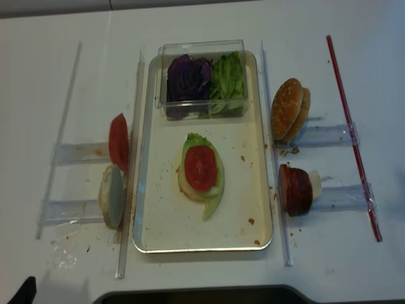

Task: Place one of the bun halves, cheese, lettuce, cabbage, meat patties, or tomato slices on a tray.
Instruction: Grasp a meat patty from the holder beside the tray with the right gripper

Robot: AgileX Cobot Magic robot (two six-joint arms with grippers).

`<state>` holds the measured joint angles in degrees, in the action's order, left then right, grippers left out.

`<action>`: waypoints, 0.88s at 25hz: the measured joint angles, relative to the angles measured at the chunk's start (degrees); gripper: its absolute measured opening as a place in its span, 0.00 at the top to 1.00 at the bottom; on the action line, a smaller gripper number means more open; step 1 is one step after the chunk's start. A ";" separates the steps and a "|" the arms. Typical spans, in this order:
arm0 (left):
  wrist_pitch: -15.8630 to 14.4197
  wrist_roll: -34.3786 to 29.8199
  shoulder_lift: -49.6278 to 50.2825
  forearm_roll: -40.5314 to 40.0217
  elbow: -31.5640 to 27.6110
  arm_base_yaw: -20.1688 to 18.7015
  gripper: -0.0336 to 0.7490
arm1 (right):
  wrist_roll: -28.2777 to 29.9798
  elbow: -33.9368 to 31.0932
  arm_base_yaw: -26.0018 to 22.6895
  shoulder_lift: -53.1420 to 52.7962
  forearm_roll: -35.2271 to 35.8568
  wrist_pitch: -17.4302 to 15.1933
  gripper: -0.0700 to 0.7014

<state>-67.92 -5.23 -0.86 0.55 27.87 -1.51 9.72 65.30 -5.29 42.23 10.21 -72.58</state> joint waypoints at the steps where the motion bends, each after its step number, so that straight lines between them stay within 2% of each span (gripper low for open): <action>1: 0.00 0.00 0.00 0.00 0.00 0.00 0.35 | 0.00 1.07 0.63 1.98 -0.26 0.00 0.38; 10: 0.00 0.00 0.00 0.00 0.00 0.00 0.35 | -0.39 2.92 9.47 14.64 0.73 0.00 0.38; 17: 0.00 0.10 0.00 0.00 0.00 0.00 0.35 | -5.49 3.36 19.42 21.89 0.52 0.23 0.38; 22: 0.00 0.85 0.00 0.00 0.00 0.00 0.35 | -9.23 3.72 27.62 26.28 -3.36 0.49 0.39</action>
<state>-67.92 -4.38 -0.86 0.55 27.87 -1.51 0.49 69.01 22.33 68.51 6.85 -72.09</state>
